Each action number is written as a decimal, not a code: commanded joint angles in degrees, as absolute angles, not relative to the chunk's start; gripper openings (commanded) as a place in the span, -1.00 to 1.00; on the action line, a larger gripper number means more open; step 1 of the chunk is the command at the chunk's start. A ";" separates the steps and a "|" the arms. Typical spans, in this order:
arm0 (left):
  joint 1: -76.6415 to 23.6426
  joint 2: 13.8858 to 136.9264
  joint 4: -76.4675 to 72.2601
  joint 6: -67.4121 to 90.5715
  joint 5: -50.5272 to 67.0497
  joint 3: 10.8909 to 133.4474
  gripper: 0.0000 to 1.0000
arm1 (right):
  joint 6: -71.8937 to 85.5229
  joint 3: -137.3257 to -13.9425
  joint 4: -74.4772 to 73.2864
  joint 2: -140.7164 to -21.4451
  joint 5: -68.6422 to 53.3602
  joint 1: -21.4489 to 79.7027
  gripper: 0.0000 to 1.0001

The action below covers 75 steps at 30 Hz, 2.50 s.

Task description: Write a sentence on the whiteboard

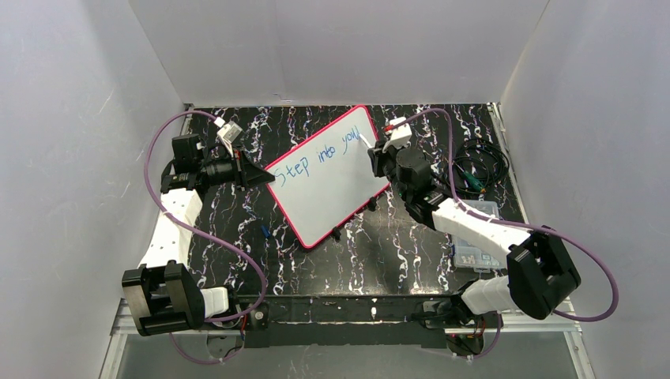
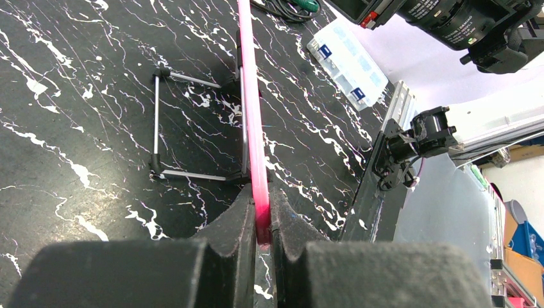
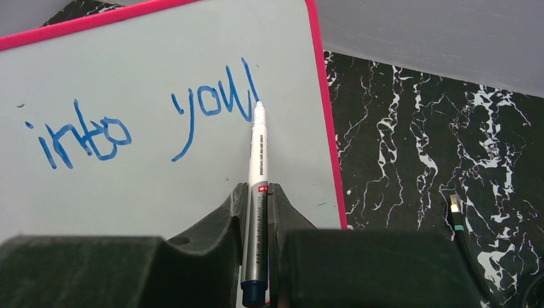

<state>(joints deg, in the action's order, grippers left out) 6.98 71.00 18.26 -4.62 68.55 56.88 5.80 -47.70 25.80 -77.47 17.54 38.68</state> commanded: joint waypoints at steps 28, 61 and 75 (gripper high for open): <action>5.59 69.35 20.74 -6.95 72.33 57.52 -1.00 | 4.48 -52.16 30.22 -80.01 19.70 38.29 -0.97; 5.65 68.83 20.77 -6.39 71.59 57.74 -1.00 | 9.49 -42.66 24.84 -60.82 14.81 37.70 -0.97; 5.63 68.21 20.30 -6.06 71.65 57.66 -1.00 | 14.48 -39.03 17.91 -55.93 -5.48 49.00 -0.97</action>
